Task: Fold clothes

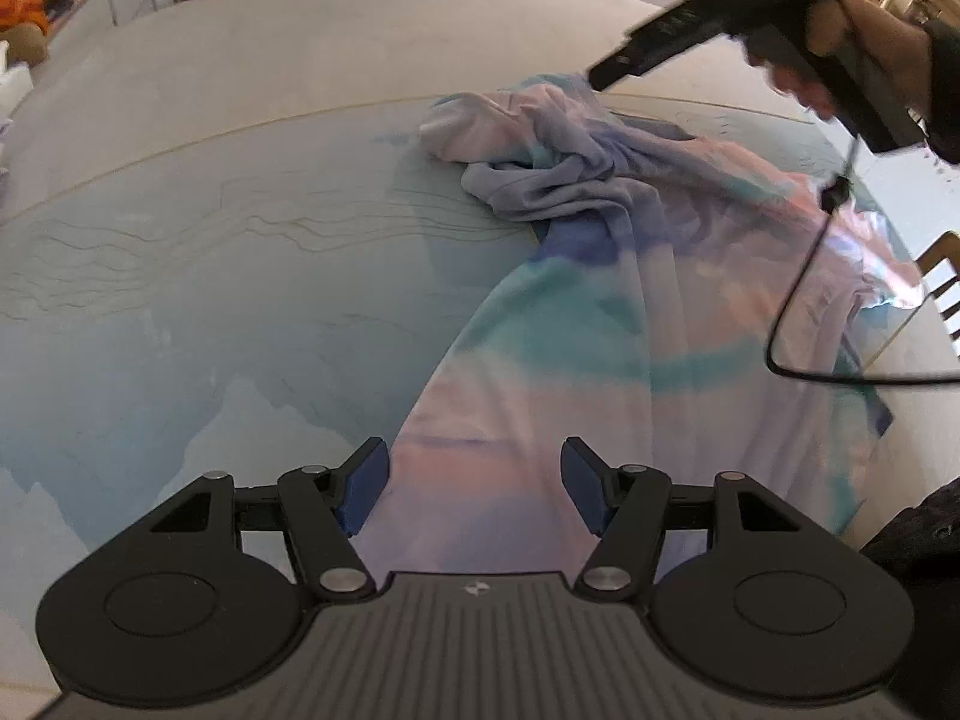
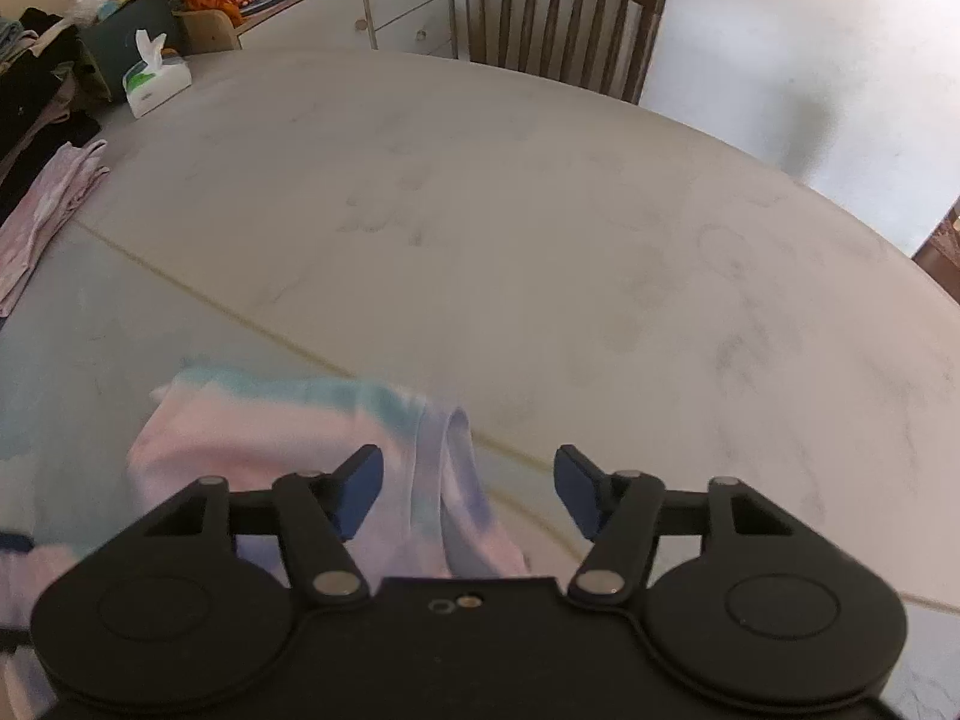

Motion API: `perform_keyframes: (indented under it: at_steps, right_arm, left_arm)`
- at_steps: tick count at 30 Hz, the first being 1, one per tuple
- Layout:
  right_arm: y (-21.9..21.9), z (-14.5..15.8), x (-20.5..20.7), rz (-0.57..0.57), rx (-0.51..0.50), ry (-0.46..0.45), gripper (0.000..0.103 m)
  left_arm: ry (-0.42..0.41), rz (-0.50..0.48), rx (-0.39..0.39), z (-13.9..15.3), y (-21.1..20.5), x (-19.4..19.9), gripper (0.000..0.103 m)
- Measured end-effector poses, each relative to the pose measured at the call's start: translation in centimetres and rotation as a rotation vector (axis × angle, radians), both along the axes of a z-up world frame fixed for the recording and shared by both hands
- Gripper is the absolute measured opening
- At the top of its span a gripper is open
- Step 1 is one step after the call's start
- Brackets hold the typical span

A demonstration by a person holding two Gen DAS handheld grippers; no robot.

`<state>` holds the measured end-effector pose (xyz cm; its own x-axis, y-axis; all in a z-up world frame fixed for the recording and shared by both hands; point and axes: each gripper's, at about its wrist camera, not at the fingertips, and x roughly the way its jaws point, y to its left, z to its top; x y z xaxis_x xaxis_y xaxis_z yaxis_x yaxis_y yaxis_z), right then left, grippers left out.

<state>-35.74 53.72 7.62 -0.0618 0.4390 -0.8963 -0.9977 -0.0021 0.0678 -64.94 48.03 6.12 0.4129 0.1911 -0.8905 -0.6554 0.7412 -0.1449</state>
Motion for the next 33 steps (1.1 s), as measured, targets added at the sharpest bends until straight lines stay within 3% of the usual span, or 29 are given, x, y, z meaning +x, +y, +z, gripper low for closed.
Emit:
perform_keyframes:
  at_steps: [4,5,6,14,20,25,30,33]
  right_arm:
    - [1.9,-1.3,-0.4,0.028,-0.009,0.01,0.103]
    - [2.4,-1.6,-0.5,0.035,-0.012,0.012,0.103]
    - [2.8,-2.0,-0.6,0.042,-0.014,0.015,0.103]
    - [3.0,-2.0,-3.5,0.154,0.048,-0.074,0.103]
    - [3.5,-1.2,-2.8,0.115,0.094,-0.113,0.103]
    - [3.7,-0.8,-1.2,0.059,0.102,-0.144,0.103]
    - [3.1,-0.8,-1.8,0.131,0.053,-0.159,0.103]
    - [3.4,0.6,-4.2,0.213,0.069,-0.107,0.103]
  left_arm:
    - [0.012,0.065,0.033,0.0,-0.7,0.2,0.021]
    - [0.024,0.081,0.044,0.0,-0.9,0.2,0.007]
    - [0.034,0.096,0.052,-0.1,-1.1,0.1,0.002]
    - [0.111,0.246,0.063,0.3,-3.4,-4.8,0.0]
    - [0.139,0.359,0.001,0.5,-6.5,-9.7,0.0]
    - [0.113,0.389,-0.04,0.6,-8.6,-11.0,0.0]
    - [0.073,0.389,-0.036,1.2,-7.6,-11.2,0.001]
    - [0.025,0.393,-0.011,2.0,-6.4,-10.6,0.005]
